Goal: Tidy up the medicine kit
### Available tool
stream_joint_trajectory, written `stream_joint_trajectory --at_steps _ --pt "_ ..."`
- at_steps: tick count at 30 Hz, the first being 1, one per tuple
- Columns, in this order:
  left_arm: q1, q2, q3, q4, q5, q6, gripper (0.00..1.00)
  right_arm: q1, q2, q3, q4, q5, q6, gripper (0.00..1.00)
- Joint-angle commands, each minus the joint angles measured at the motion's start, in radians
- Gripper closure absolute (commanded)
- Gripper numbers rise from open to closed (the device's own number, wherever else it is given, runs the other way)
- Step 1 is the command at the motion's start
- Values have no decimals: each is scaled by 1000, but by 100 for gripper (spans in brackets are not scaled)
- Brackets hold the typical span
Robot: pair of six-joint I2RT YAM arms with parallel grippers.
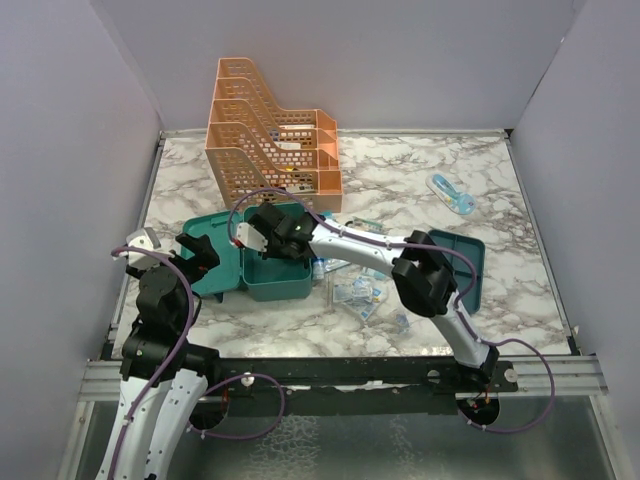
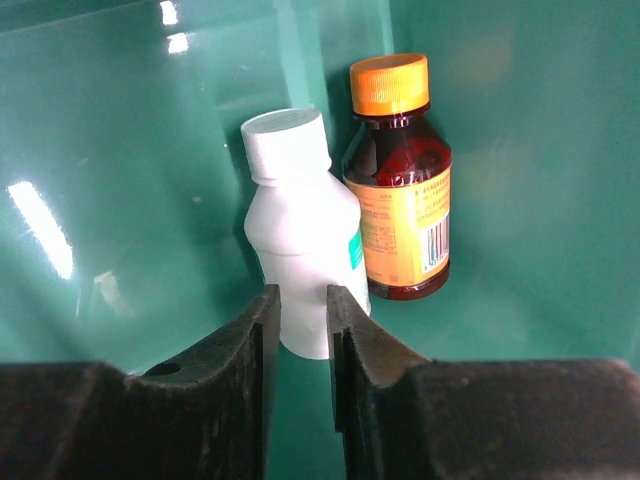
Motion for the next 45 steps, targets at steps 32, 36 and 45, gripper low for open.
stream_joint_trajectory --at_steps 32,36,45 --pt "0 34 60 100 406 115 1 -295 -802 -762 339 -106 1165 56" --pt "0 72 60 132 421 113 1 -296 -762 -821 407 -189 1154 56" --pt "0 119 68 137 474 109 1 -297 -683 -1023 739 -396 1208 54"
